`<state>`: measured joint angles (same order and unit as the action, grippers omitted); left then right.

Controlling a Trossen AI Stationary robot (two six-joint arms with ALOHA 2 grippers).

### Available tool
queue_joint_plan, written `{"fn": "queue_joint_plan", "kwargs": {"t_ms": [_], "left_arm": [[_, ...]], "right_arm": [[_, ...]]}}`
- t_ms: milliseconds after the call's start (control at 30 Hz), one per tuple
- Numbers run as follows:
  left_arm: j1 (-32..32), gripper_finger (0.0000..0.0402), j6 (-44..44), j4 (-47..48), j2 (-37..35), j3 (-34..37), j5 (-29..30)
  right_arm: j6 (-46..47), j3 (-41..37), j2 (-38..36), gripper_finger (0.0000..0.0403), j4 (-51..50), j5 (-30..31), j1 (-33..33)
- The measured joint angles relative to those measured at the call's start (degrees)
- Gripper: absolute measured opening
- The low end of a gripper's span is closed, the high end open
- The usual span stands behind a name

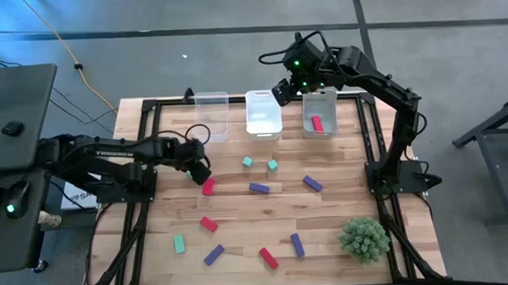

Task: Sort & place blocks by color
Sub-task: Put the light blue block into the transparent bin

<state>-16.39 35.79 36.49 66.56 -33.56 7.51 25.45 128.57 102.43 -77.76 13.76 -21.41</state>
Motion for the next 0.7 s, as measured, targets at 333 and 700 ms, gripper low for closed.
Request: {"fn": "queue_joint_plan", "kwargs": {"t_ms": [333,700], "left_arm": [[-1.0,0.0158,-0.4,0.1,5.6,0.0,0.3],[-1.0,0.0137,-1.8,0.2,10.6,0.0,0.1]], "right_arm": [[0.0,0.0,0.0,0.0212,0.0,0.0,0.0],[0.1,0.0,0.0,0.0212,0.0,0.0,0.0]]}}
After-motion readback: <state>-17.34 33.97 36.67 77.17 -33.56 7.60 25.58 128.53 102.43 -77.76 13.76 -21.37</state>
